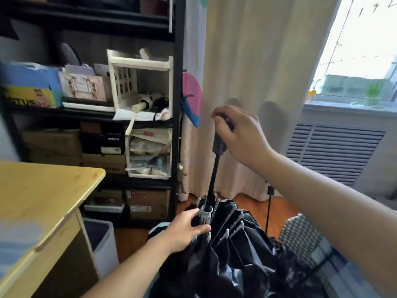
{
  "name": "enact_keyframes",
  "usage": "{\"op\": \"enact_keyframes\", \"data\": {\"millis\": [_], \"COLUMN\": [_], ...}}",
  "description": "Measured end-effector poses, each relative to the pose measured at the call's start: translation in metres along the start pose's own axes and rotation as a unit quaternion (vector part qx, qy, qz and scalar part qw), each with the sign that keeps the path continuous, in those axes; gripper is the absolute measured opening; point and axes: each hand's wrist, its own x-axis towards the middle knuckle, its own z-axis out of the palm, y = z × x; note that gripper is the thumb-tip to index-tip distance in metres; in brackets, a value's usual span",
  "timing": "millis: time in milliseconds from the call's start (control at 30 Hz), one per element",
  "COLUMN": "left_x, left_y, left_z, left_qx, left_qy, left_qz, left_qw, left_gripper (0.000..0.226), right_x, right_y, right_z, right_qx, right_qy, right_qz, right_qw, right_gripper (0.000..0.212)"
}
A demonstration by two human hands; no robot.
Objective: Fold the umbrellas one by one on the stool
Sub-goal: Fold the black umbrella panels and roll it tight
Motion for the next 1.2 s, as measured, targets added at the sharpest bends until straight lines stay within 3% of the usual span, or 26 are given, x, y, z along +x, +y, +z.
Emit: {"op": "enact_keyframes", "data": {"millis": [133, 467, 833, 967, 1100, 1200], "left_x": [0.001, 0.006, -0.013, -0.021, -0.023, -0.023], "left_y": [-0.012, -0.025, -0.02, -0.012, -0.003, 0.006], "left_z": [-0.001, -0.007, -0.004, -0.001, 0.008, 0.024], "left_qx": [-0.052, -0.126, -0.081, -0.075, -0.046, -0.011], "left_qy": [0.009, 0.027, 0.088, 0.098, 0.094, 0.113], "left_qz": [0.004, 0.017, 0.01, 0.009, 0.019, 0.015], "left_qw": [0.999, 0.992, 0.993, 0.992, 0.994, 0.993], "left_gripper": [0.017, 0.018, 0.009, 0.016, 0.026, 0.011], "right_x": [-0.04, -0.099, -0.114, -0.109, -0.1, -0.087], "right_y": [0.02, 0.052, 0.045, 0.039, 0.027, 0.018], "right_z": [0.04, 0.1, 0.112, 0.094, 0.062, 0.042], "right_qx": [0.017, 0.013, 0.022, 0.0, -0.159, -0.308], "right_qy": [-0.021, -0.093, -0.104, -0.164, -0.223, -0.297], "right_qz": [-0.021, -0.014, -0.031, -0.028, -0.033, 0.047], "right_qw": [0.999, 0.995, 0.994, 0.986, 0.961, 0.903], "right_gripper": [0.022, 0.026, 0.03, 0.03, 0.032, 0.033]}}
